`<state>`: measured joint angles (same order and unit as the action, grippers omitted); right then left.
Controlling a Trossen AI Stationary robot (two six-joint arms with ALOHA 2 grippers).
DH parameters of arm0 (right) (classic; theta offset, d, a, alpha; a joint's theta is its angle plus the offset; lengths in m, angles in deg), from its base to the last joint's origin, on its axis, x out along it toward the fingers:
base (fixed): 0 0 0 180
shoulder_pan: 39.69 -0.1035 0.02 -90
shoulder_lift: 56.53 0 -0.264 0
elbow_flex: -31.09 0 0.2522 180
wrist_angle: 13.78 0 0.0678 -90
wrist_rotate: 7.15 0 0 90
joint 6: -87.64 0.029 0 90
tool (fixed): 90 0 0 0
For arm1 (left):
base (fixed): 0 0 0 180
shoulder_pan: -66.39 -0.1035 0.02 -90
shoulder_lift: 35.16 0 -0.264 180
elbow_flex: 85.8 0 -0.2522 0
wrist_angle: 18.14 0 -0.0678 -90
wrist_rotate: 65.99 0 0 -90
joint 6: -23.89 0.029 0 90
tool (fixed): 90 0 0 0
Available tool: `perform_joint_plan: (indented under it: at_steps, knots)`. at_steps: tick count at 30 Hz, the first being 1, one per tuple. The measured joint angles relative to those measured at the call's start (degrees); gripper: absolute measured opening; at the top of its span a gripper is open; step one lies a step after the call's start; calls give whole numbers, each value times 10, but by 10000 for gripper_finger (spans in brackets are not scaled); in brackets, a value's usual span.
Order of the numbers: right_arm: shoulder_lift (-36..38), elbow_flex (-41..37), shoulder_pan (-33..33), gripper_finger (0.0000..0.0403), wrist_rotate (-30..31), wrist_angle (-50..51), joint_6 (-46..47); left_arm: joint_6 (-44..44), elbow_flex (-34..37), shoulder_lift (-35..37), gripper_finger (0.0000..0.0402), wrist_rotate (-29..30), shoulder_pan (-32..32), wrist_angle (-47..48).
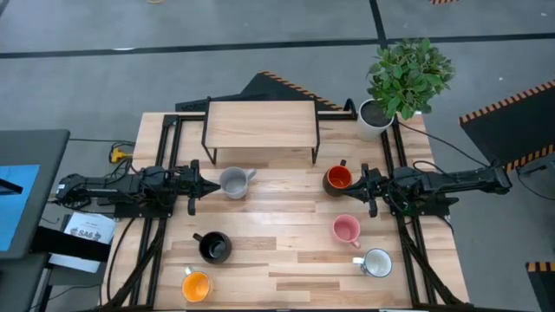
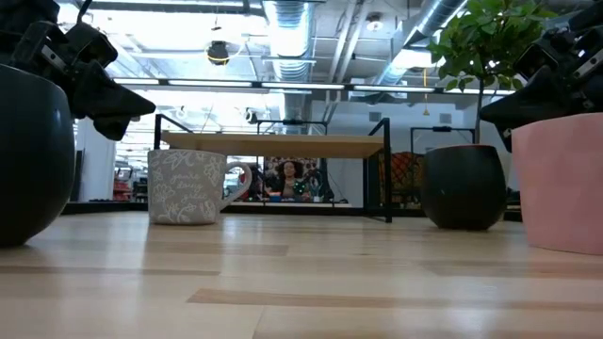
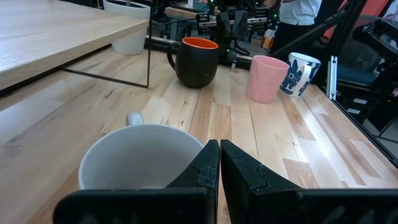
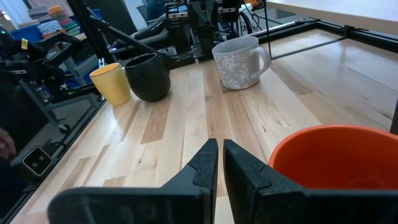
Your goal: Place coffee mugs
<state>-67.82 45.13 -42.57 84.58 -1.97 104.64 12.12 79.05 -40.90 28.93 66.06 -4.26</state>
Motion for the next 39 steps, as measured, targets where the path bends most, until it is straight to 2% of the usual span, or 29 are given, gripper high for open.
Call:
perform_joint_plan:
  at_steps: [36, 39]
  knots:
    - [0, 0, 0, 54, 0, 0, 0, 2, 0, 0, 0, 5, 0, -2]
    - [0, 0, 0, 54, 0, 0, 0, -2, 2, -1, 0, 5, 0, -65]
